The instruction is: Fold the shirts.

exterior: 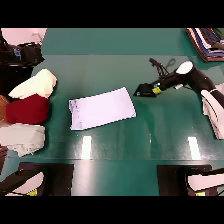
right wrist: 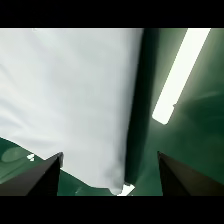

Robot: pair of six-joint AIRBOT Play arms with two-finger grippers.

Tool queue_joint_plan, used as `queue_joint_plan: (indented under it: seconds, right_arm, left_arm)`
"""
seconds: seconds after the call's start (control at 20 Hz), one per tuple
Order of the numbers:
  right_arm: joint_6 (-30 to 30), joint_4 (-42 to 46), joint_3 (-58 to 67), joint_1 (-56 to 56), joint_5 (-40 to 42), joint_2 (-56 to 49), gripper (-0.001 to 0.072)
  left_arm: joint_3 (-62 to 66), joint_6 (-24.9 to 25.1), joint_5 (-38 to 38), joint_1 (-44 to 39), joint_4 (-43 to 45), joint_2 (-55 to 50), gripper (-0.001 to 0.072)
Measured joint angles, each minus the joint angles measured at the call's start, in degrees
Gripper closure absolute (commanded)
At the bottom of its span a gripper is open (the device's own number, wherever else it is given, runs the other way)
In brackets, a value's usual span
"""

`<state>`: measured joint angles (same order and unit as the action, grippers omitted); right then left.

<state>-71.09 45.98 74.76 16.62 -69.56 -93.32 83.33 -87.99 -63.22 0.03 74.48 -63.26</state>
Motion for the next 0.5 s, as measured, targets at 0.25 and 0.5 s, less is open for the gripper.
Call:
queue_joint_plan:
  seconds: [0.25, 0.5]
  right_arm:
    - [0.85, -7.50, 0.11, -0.59, -1.09, -7.93, 0.0042]
    - [1.20, -10.12, 7.80, 6.80, -2.27, -15.65, 0.0428]
  left_arm:
    - [0.00, 0.00, 0.50, 0.00, -0.31, 0.00, 0.0675]
    - [0.00, -0.02, 0.59, 0.00, -0.42, 0.00, 0.0675]
